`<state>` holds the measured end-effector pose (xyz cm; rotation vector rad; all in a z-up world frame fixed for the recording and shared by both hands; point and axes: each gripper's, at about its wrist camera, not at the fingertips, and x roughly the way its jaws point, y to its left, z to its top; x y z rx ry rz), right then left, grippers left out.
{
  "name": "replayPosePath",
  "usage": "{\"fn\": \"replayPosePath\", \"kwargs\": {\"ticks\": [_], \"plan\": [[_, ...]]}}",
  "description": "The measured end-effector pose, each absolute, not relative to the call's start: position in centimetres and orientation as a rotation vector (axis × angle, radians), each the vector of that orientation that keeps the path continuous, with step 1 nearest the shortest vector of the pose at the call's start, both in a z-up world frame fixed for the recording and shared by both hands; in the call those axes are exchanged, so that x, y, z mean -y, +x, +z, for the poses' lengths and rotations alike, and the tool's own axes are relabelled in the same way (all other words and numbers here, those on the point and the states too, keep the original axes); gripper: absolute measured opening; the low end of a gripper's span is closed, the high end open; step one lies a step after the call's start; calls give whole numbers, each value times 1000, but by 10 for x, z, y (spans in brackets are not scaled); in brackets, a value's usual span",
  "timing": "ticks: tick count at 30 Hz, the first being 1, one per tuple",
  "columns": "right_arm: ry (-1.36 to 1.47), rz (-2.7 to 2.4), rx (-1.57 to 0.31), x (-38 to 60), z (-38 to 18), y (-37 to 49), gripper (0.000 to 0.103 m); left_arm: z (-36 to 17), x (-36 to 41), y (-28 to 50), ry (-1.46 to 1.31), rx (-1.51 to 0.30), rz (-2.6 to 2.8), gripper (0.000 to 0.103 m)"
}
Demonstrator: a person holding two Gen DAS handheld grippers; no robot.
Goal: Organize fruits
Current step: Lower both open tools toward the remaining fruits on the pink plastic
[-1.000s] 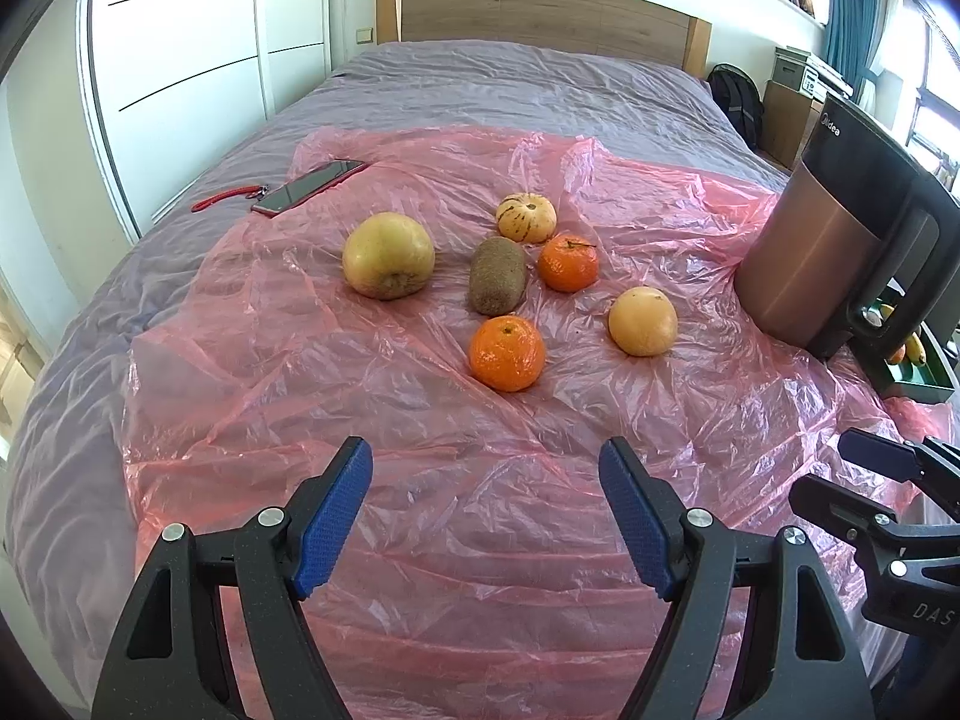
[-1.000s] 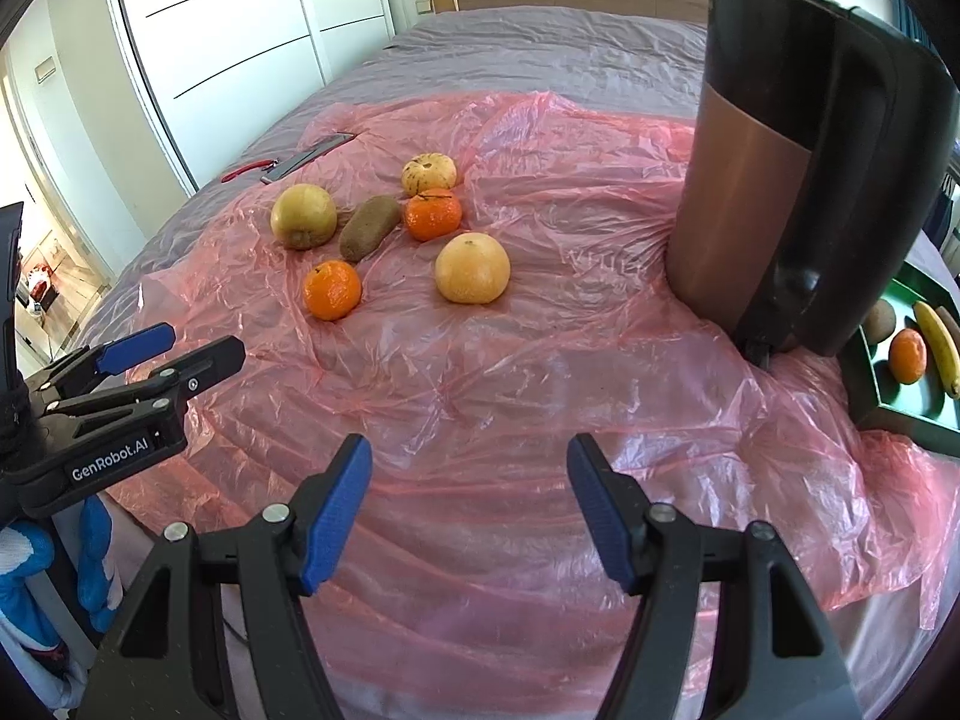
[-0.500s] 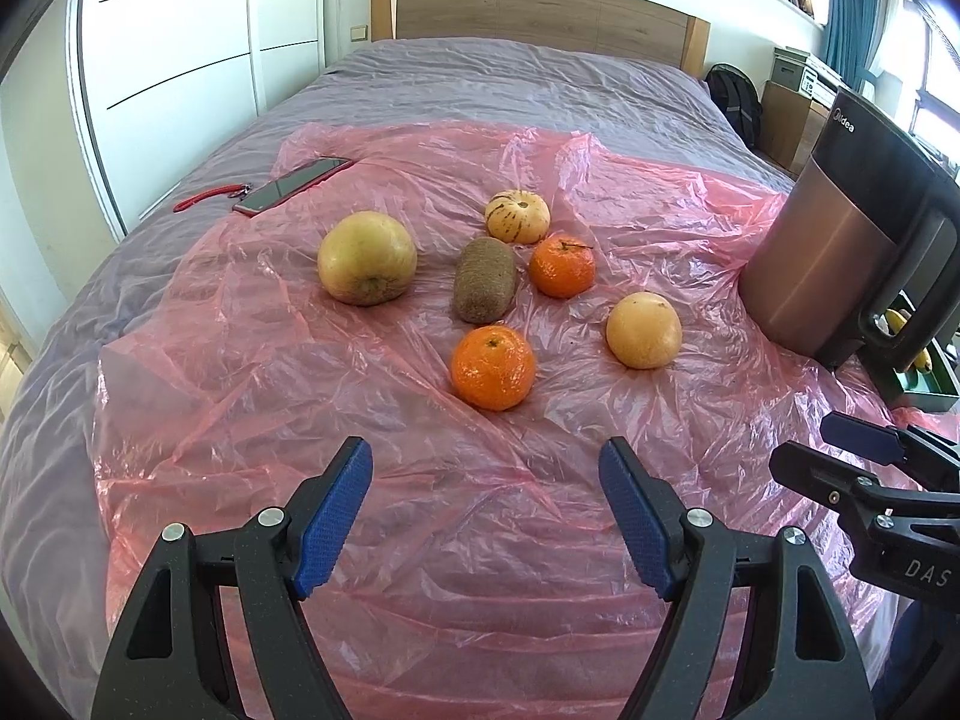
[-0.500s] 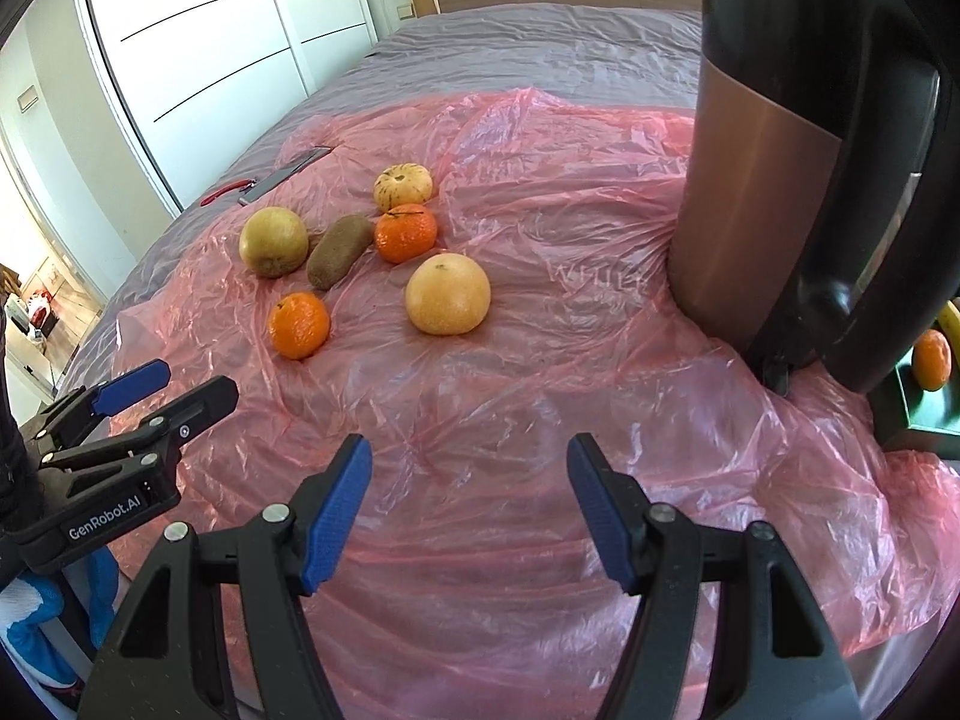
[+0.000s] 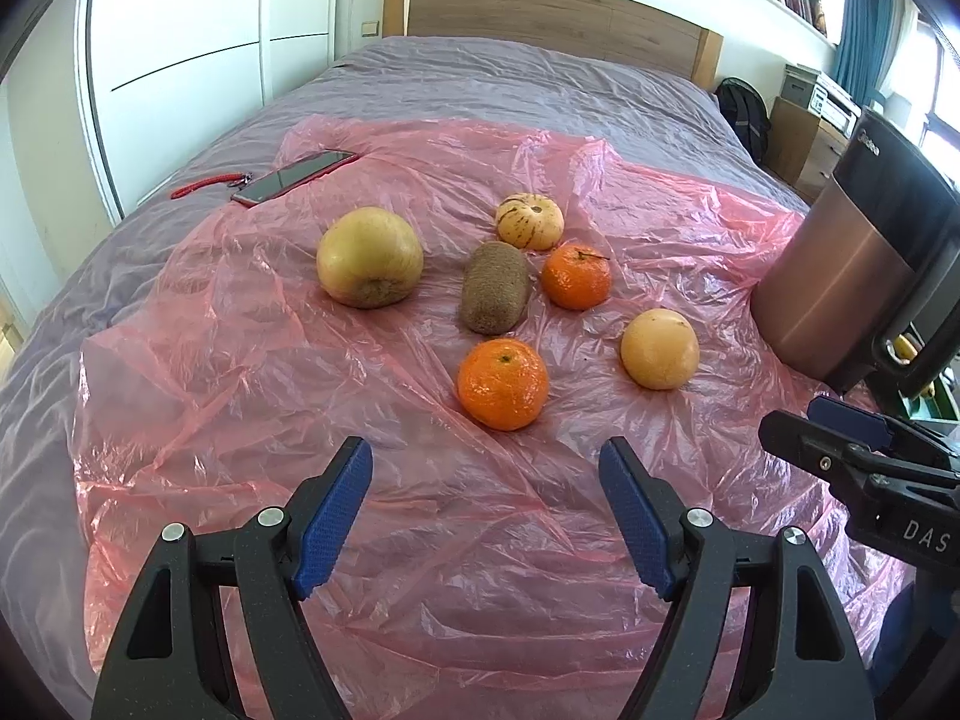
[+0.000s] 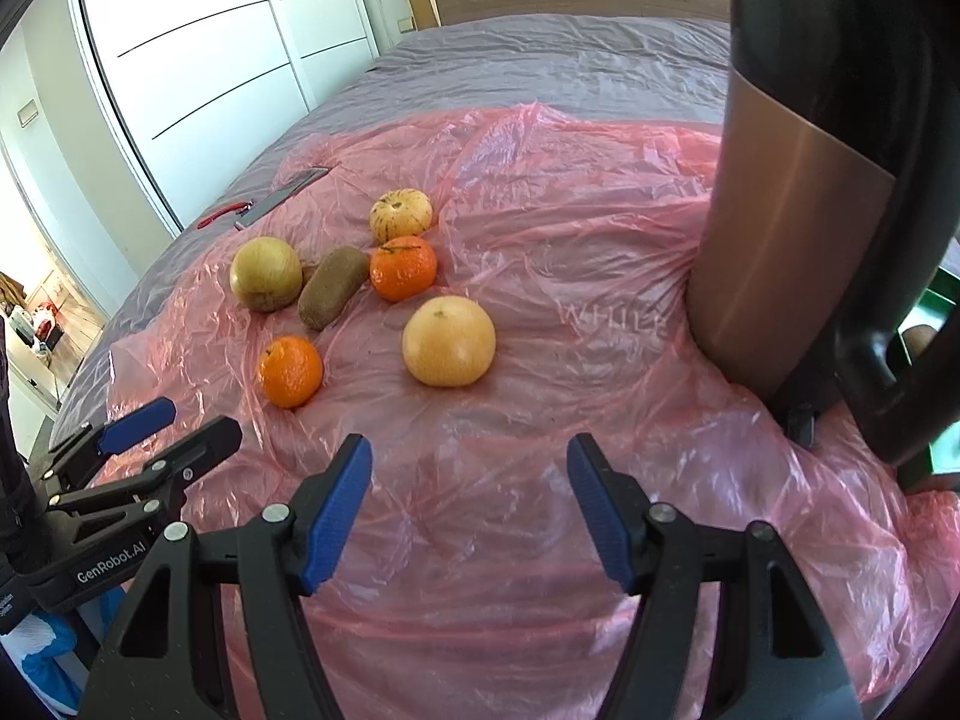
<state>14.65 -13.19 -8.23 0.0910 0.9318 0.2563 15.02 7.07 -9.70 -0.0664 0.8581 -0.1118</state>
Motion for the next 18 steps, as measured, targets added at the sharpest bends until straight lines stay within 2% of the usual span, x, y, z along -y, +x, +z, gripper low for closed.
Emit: {"fn": "replayPosePath", "kwargs": {"ticks": [8, 18], "plan": [[100, 268, -901, 130, -83, 169, 77, -98, -82, 157, -154, -861, -126, 74], [105, 298, -899, 118, -94, 194, 77, -108, -71, 177, -128, -867, -97, 74]]}}
